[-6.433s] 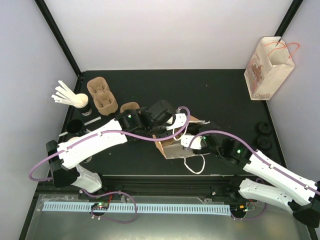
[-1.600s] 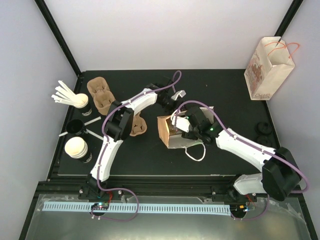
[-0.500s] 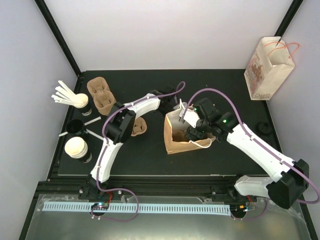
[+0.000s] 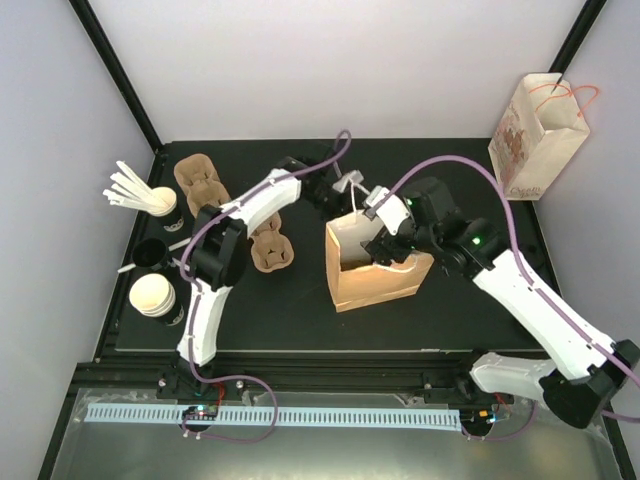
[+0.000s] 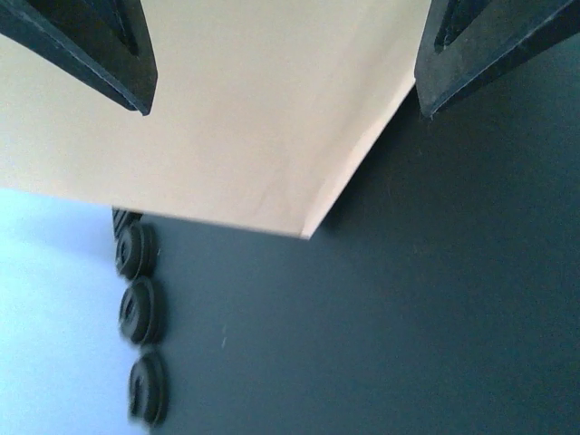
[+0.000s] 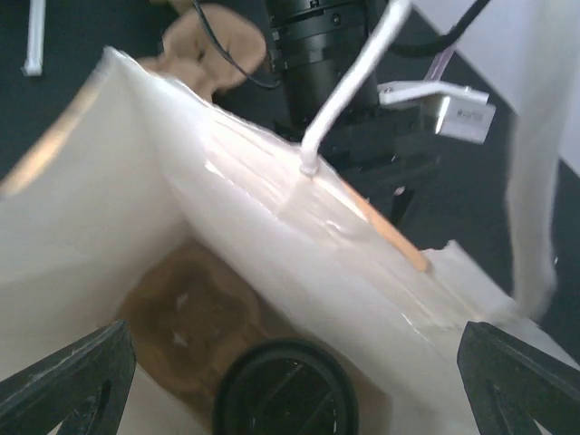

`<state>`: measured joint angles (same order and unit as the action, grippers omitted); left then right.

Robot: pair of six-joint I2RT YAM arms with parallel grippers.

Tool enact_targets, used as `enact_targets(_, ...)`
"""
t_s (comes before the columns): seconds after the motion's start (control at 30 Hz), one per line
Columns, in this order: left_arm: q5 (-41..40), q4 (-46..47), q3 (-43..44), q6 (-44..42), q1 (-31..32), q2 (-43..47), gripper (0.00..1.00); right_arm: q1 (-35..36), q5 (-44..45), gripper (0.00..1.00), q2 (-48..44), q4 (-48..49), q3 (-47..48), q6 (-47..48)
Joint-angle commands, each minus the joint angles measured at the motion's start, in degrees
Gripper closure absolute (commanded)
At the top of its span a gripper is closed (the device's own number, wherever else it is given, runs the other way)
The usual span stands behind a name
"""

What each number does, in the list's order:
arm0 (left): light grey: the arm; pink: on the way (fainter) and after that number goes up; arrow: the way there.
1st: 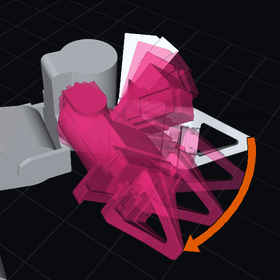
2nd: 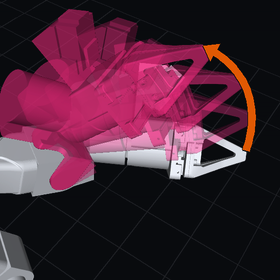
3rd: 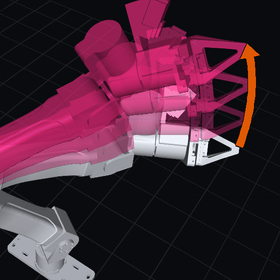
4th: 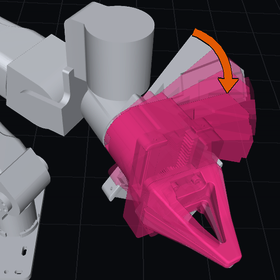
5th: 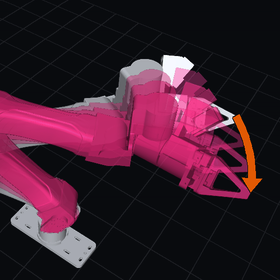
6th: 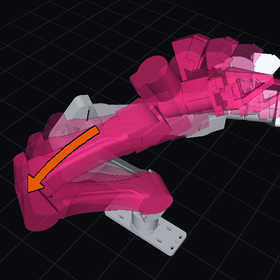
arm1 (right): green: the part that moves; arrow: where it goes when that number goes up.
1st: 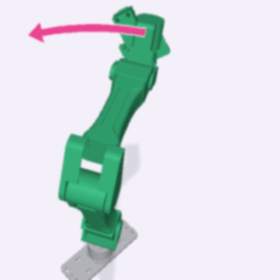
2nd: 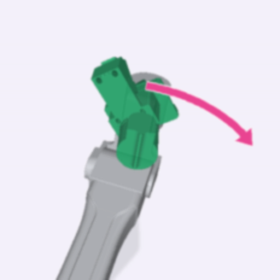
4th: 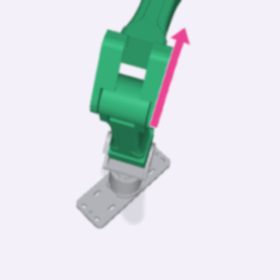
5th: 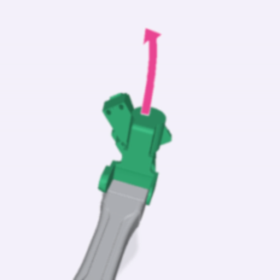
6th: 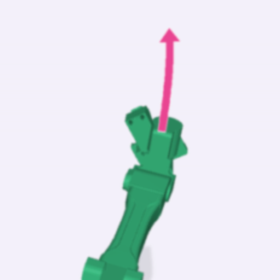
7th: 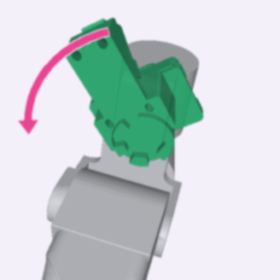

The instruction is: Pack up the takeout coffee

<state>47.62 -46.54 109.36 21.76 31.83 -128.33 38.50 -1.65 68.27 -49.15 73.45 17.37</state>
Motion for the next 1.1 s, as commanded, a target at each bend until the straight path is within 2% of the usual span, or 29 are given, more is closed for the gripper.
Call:
enact_targets(0.0, -4.2, 1.0, 5.7, 2.2, -2.7, 5.7, 0.19, -0.2, -3.4, 0.0, -5.4, 9.4, -0.7, -6.7)
enact_targets(0.1, -7.9, 0.2, 6.6, 1.0, -3.5, 9.1, 0.18, -0.2, 4.3, 0.0, -6.2, 11.3, 1.5, -16.0)
enact_targets(0.17, -11.0, -0.7, 6.4, -0.5, -3.8, 12.7, 0.17, -0.3, 12.7, 0.0, -5.3, 7.7, 5.0, -24.6)
enact_targets(0.23, -14.1, -2.7, 6.3, -2.3, -4.1, 15.5, 0.16, -0.3, 16.1, 0.0, -3.8, 1.3, 9.0, -27.5)
enact_targets(0.43, -25.5, -9.0, 1.0, -6.1, -4.6, 25.2, 0.13, -0.8, 17.9, 0.0, 4.2, -18.1, 21.9, -30.2)
enact_targets(0.57, -33.5, -10.8, -7.9, -8.4, -4.6, 33.7, 0.02, -2.2, 16.1, 0.07, 6.3, -28.5, 24.6, -34.4)
enact_targets(0.73, -39.8, -11.2, -19.2, -6.9, -5.9, 41.3, 0.01, -8.7, 8.9, 0.16, 6.0, -29.7, 22.0, -36.5)
enact_targets(0.83, -36.1, -11.6, -24.2, -5.5, -8.6, 43.1, 0.01, -11.9, 6.5, 0.19, 9.0, -29.6, 22.2, -37.0)
enact_targets(0.93, -33.4, -13.0, -26.6, -5.0, -10.5, 42.1, 0.01, -12.9, 7.4, 0.21, 13.0, -29.8, 23.8, -36.8)
enact_targets(1.07, -34.4, -14.7, -29.5, -4.9, -11.1, 38.7, 0.04, -13.1, 6.8, 0.36, 17.2, -29.2, 25.0, -35.3)
